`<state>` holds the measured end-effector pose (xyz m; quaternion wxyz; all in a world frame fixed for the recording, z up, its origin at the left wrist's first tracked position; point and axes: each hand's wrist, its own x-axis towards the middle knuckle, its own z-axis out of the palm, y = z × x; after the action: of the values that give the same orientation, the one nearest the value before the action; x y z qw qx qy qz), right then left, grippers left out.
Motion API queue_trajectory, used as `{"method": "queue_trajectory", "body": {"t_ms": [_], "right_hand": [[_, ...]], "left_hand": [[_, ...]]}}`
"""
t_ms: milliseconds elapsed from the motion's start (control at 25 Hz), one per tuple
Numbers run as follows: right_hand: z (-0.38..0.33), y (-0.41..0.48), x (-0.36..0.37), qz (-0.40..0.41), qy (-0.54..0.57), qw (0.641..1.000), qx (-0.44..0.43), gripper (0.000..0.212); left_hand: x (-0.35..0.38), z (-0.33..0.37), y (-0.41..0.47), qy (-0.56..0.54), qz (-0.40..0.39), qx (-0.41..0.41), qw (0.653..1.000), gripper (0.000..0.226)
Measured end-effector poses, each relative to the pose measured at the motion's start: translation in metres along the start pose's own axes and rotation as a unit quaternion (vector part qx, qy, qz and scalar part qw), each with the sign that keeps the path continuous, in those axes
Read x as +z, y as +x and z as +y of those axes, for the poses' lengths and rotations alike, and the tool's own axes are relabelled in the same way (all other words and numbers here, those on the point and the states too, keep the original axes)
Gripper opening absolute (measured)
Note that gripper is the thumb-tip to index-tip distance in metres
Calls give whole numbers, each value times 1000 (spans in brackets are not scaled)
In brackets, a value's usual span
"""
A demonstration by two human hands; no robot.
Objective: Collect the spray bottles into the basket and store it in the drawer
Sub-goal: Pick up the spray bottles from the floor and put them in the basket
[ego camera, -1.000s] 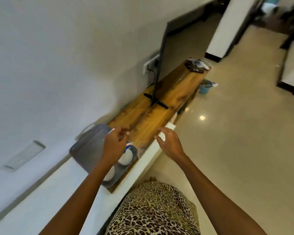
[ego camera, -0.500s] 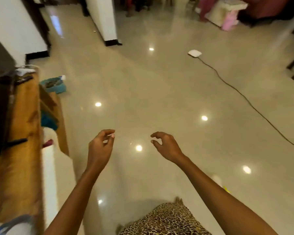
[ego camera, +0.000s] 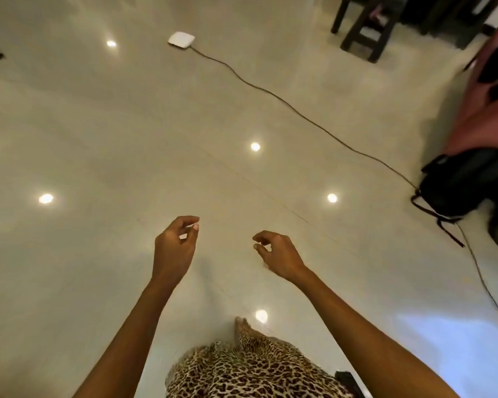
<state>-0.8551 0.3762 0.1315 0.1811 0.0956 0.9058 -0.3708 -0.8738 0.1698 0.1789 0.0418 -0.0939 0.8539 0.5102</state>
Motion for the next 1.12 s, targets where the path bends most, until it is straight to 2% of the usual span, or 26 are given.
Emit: {"method": "queue_trajectory", "body": {"t_ms": [200,400,560,680,920,1120], "right_hand": [[70,32,-22,10,51,992,118,23],[148,76,-19,29,66,966,248,20],[226,114,5,5,65,942,328,22],[301,147,43,-39,39,930,364,27],[469,234,156,-94,-59,937,332,34],[554,289,237,-145,-218,939,221,43]], "left_hand": [[77,16,54,43,-108,12,993,16],[161,4,117,120,-210,44,969,18],[240,-42,156,191,-289,47,937,19],[310,-100,172,223,-319,41,920,22],[446,-262,179,247,-346,0,905,25],[501,-360,177,265,-363,-9,893,27]]}}
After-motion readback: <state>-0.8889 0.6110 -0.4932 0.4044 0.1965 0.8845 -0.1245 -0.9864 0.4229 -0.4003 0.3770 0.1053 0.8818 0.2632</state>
